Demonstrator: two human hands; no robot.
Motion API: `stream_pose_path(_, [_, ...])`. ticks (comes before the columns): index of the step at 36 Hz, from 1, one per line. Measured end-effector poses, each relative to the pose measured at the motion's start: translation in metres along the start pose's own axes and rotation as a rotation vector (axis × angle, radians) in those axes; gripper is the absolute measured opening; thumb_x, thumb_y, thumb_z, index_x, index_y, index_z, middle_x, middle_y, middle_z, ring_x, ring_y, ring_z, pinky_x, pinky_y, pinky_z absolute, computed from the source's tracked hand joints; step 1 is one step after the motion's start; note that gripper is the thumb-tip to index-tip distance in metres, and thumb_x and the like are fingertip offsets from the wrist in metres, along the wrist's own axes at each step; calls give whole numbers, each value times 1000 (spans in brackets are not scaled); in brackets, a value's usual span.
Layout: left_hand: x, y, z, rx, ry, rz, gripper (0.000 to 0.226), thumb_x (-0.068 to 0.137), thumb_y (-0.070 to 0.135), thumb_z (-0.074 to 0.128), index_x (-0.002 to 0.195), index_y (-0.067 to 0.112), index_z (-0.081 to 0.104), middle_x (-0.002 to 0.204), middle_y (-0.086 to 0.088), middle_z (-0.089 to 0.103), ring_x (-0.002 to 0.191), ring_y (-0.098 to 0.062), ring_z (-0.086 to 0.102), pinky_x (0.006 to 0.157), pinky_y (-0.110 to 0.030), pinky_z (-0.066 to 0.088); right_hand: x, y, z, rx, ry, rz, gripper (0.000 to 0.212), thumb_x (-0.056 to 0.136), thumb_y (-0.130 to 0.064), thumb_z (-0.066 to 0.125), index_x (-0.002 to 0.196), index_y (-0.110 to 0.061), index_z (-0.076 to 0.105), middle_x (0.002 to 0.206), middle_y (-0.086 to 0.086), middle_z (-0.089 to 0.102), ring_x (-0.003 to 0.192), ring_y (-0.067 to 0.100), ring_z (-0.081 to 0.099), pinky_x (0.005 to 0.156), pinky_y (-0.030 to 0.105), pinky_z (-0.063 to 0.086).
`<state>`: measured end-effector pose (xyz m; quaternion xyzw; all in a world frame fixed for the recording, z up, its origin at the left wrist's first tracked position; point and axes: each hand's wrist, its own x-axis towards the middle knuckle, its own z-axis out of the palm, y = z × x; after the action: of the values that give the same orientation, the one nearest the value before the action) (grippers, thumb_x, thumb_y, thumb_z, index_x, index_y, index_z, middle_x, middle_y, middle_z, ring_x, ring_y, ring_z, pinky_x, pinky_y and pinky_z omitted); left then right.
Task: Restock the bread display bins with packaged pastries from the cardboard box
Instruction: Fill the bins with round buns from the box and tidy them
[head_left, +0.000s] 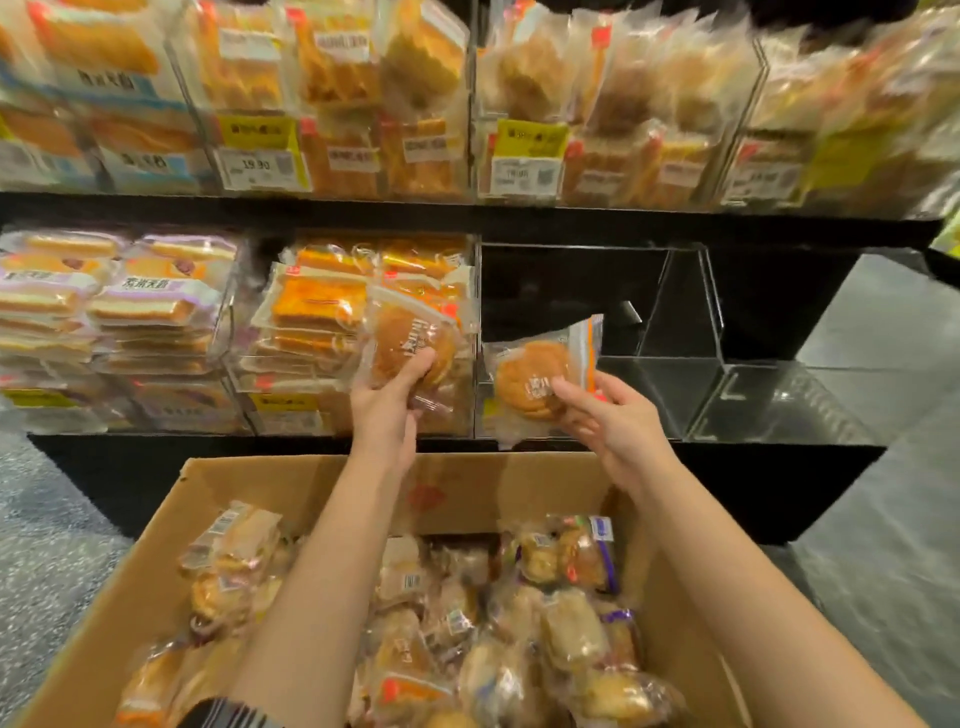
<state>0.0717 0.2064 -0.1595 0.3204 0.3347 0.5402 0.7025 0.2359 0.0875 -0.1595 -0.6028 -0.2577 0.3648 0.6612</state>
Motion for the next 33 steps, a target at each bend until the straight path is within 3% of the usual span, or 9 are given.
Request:
stream_pose_path(4, [2, -5, 10, -54, -34, 58, 68, 79, 5, 71, 134, 31, 40, 127, 0, 57, 116, -19, 56, 102, -49, 45, -1, -9, 3, 132, -19, 62, 49, 74, -18, 75, 120, -13, 60, 107, 6, 71, 94, 17, 71, 70, 24, 56])
stream_pose_path(8, [6, -7, 21, -73, -72, 52, 71, 77, 15, 73, 137, 32, 40, 131, 2, 56, 122, -20, 53, 105, -56, 39, 11, -17, 6, 174, 11, 91, 46, 82, -10, 71, 125, -9, 58, 112, 8, 69, 98, 18, 69, 69, 22, 56])
stream_pose_path(13, [19, -6, 23, -179, -132, 12, 43, 93, 23, 58, 131, 33, 42, 128, 5, 56, 117, -16, 55, 95, -44, 49, 40, -48, 11, 178, 123, -82, 52, 79, -4, 73, 128, -6, 57, 113, 8, 69, 99, 17, 69, 77, 28, 58])
stream_pose_path(16, [27, -3, 20, -255, -128, 7, 45, 97, 23, 51, 140, 26, 41, 133, 1, 54, 116, -14, 56, 79, -28, 52, 66, -68, 16, -185, 355, -305, 66, 69, -16, 84, 126, -11, 53, 112, 0, 63, 100, 11, 63, 84, 24, 54])
stream_pose_path(18, [31, -2, 17, -267, -128, 7, 46, 96, 22, 50, 141, 26, 40, 134, -1, 53, 117, -16, 55, 82, -30, 51, 83, -76, 22, -540, 390, -428, 64, 69, -21, 85, 122, -12, 50, 110, -3, 56, 99, 8, 55, 72, 12, 45])
stream_pose_path(20, [34, -2, 15, -267, -133, 0, 46, 95, 21, 50, 140, 25, 40, 134, -2, 54, 119, -18, 55, 85, -32, 51, 100, -76, 29, -809, 293, -482, 54, 74, -18, 82, 114, -12, 48, 109, 0, 53, 100, 9, 51, 64, 12, 42])
stream_pose_path(26, [35, -10, 15, -198, -129, -15, 61, 85, 23, 60, 142, 21, 40, 135, -2, 55, 117, -16, 57, 78, -25, 52, 155, -51, 46, -1504, 15, -445, 49, 78, -17, 75, 117, -12, 46, 111, 12, 58, 101, 29, 59, 79, 38, 51])
stream_pose_path(30, [39, -14, 13, -190, -128, -25, 72, 76, 28, 65, 143, 23, 40, 134, 0, 56, 120, -16, 56, 83, -26, 49, 182, -36, 53, -1685, -68, -441, 69, 86, 2, 58, 143, -11, 22, 115, 18, 57, 100, 37, 61, 80, 45, 52])
stream_pose_path(33, [44, -14, 11, -245, -104, -67, 69, 77, 27, 64, 142, 21, 41, 131, 0, 59, 114, -15, 59, 88, -29, 48, 199, -28, 58, -1692, -164, -493, 77, 85, 8, 58, 147, -8, 15, 119, 19, 54, 101, 38, 61, 82, 45, 51])
